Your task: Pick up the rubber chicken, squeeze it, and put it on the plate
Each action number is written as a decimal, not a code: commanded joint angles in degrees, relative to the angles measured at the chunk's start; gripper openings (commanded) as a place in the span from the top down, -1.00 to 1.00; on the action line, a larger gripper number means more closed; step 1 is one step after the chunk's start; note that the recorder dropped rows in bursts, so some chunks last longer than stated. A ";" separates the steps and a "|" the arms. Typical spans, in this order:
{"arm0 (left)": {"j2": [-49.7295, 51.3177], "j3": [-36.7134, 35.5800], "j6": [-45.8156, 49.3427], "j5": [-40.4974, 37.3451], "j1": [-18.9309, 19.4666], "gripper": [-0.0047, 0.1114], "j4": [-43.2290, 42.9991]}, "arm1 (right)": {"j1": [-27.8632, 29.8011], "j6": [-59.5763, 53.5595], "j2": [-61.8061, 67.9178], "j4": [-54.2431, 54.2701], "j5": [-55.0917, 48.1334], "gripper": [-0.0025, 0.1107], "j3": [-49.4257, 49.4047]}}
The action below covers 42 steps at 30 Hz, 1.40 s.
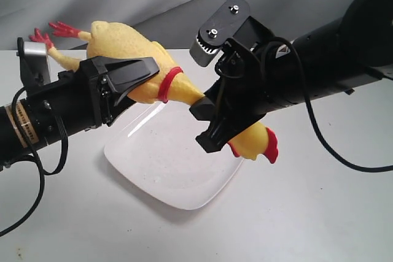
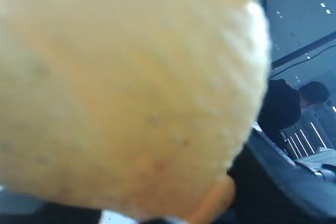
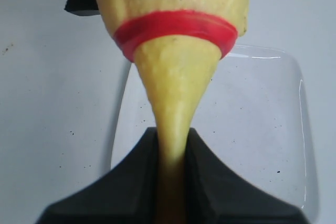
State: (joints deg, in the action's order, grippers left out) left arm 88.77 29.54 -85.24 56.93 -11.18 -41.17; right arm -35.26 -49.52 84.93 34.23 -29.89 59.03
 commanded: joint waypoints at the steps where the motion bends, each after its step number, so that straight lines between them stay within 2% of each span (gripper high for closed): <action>1: -0.06 0.10 0.29 0.73 -0.14 0.89 -1.36 | -0.14 0.27 -0.51 0.23 0.54 0.96 0.08; 9: -0.06 0.10 1.35 1.12 -0.14 0.88 -1.52 | -0.14 0.09 -0.51 0.23 0.42 0.96 0.08; 11: -0.06 0.10 1.52 1.29 -0.14 0.79 -1.52 | -0.14 0.09 -0.51 0.23 0.42 0.96 0.08; 14: -0.06 0.10 1.76 1.72 -0.14 0.42 -1.82 | -0.14 0.09 -0.51 0.23 0.42 0.96 0.08; 19: -0.06 0.10 1.76 1.72 -0.14 -0.60 -2.25 | -0.14 0.09 -0.51 0.23 0.32 0.96 0.08; 21: -0.06 0.10 1.76 1.72 -0.14 -0.86 -2.25 | -0.14 0.09 -0.51 0.23 0.32 0.96 0.08; 22: -0.06 0.10 1.76 1.72 -0.14 -0.88 -2.25 | -0.14 0.09 -0.51 0.23 0.32 0.96 0.08; 27: -0.06 0.10 1.76 1.23 -0.14 -0.88 -1.76 | -0.14 0.09 -0.51 0.23 0.32 0.96 0.08; 30: -0.06 0.10 1.61 -1.48 -0.14 -0.78 -1.39 | -0.14 0.09 -0.51 0.23 0.32 0.96 0.08; 33: -0.06 0.10 1.50 -4.52 -0.14 -0.34 -1.55 | -0.14 0.09 -0.51 0.23 0.32 0.96 0.08; 34: -0.06 0.10 1.50 -4.64 -0.14 -0.06 -1.97 | -0.14 0.09 -0.51 0.23 0.32 0.96 0.08; 36: -0.06 0.10 1.50 -4.38 -0.14 0.34 -2.87 | -0.14 -0.04 -0.51 0.23 0.32 0.96 0.08; 37: -0.06 0.10 1.50 -3.88 -0.14 0.66 -3.19 | -0.14 -0.04 -0.51 0.23 0.32 0.96 0.08; 38: -0.06 0.10 1.50 -3.78 -0.14 0.88 -3.17 | -0.14 -0.04 -0.51 0.23 0.32 0.96 0.08; 42: -0.06 0.10 1.84 -3.24 -0.14 0.88 -2.73 | -0.14 -0.04 -0.51 0.23 0.32 0.96 0.08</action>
State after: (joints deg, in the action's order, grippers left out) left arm 88.67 29.65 -84.16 55.62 -11.32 -43.74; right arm -35.26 -49.40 85.13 34.01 -30.90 59.03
